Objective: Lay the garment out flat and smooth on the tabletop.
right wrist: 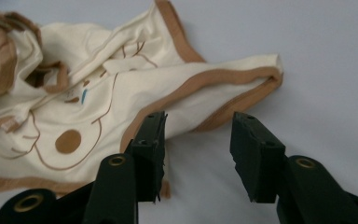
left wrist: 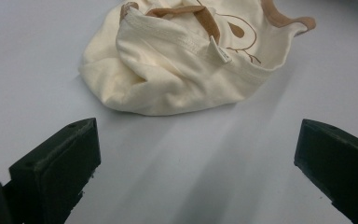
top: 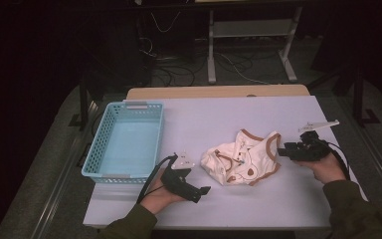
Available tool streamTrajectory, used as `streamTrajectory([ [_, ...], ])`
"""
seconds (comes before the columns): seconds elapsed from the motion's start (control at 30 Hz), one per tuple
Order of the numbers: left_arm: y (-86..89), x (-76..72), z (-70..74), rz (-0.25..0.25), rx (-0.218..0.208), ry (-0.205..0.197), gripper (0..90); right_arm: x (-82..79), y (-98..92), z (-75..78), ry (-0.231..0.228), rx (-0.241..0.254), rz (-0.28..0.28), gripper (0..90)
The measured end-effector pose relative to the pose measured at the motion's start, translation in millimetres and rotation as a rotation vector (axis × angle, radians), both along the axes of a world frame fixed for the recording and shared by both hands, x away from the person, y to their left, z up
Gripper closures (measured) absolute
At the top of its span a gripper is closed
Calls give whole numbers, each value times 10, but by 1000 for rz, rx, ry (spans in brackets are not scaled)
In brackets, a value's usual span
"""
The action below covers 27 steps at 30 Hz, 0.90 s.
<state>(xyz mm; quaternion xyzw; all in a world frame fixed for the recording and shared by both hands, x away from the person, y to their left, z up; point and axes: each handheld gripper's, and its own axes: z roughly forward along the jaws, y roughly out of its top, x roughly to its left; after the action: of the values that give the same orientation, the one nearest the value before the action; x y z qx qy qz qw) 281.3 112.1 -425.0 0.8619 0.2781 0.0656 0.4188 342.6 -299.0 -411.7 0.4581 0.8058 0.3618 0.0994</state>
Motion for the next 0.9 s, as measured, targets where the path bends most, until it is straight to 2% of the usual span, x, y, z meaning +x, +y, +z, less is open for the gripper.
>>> streamTrajectory([
  [0.1, 7, 4, 7, -10, 11, -3, 0, -80, -14, -41, 19, -3, 11, 584],
  [0.2, 7, 3, 6, -10, 12, -1, 0, -139, -30, -59, 32, 15, 22, 598],
  [0.23, 18, 8, 9, -21, 26, -6, 0, -158, -30, -63, 31, 14, 23, 599],
  [0.4, 2, -1, 7, -16, 18, -5, 0, -245, -28, -117, 55, 26, 40, 610],
  [0.73, -6, 2, 2, -18, 22, -3, 0, -179, 31, -188, 80, 36, 52, 644],
  [0.9, -14, -2, 3, -19, 22, -3, 0, -153, 93, -244, 107, 27, 83, 671],
])
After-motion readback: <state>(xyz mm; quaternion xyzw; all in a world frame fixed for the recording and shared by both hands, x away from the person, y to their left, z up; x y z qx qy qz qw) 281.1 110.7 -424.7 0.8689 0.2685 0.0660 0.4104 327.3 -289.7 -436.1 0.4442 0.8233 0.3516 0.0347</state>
